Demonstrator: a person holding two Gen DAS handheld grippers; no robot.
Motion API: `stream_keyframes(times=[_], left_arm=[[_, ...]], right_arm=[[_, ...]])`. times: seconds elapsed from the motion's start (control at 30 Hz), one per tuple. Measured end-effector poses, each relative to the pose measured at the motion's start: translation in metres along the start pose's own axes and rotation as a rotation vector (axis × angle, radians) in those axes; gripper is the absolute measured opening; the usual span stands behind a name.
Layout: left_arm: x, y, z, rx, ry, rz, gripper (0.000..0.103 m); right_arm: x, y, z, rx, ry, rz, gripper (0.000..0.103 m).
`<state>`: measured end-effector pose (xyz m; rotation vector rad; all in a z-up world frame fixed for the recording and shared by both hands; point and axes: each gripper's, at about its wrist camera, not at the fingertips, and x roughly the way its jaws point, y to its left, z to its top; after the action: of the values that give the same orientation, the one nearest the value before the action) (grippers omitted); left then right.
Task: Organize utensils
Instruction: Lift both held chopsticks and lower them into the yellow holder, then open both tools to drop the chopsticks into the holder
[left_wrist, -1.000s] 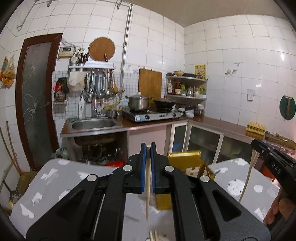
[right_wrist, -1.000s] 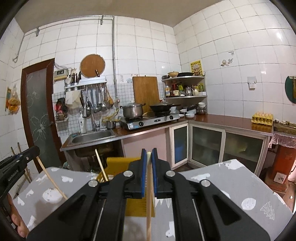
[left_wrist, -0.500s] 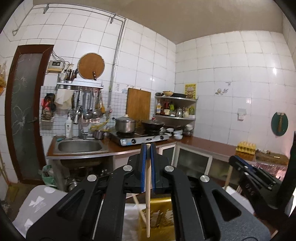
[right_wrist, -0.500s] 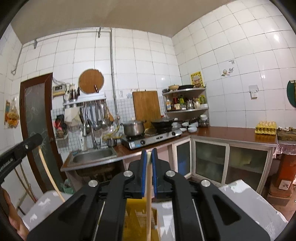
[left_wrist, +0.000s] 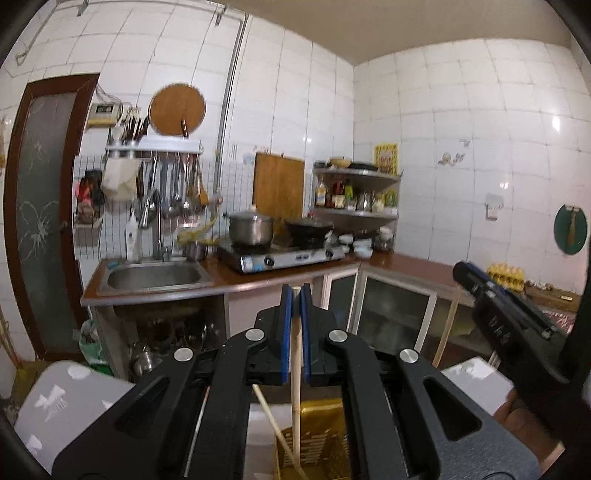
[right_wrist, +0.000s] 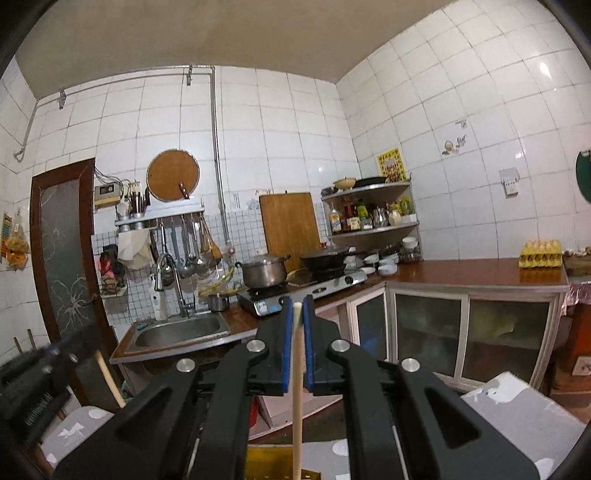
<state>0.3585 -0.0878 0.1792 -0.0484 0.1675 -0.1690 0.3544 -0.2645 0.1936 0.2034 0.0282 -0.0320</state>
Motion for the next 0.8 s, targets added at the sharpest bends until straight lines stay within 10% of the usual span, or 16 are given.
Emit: stream_keyframes(times=[0.43, 0.5, 0.57, 0.8], left_arm=[[0.017, 0.017, -0.063, 0.014, 0.126, 0.005, 0.008], [0.009, 0.023, -0.061, 0.003, 0.132, 0.016, 0.035], [-0.004, 0.027, -0.057, 0.002, 0.109, 0.041, 0.057], [-0.065, 0.047, -0.042, 0.013, 0.058, 0.107, 0.093]], right_arm=[[0.016, -0.011, -0.06, -0.061, 0.217, -0.013, 0.007], [0.012, -0.015, -0.059, -0.07, 0.24, -0.036, 0.016], [0.001, -0.02, -0.055, -0.061, 0.239, -0.045, 0.057], [-0.047, -0.034, -0.045, -0.077, 0.263, -0.1, 0.058]])
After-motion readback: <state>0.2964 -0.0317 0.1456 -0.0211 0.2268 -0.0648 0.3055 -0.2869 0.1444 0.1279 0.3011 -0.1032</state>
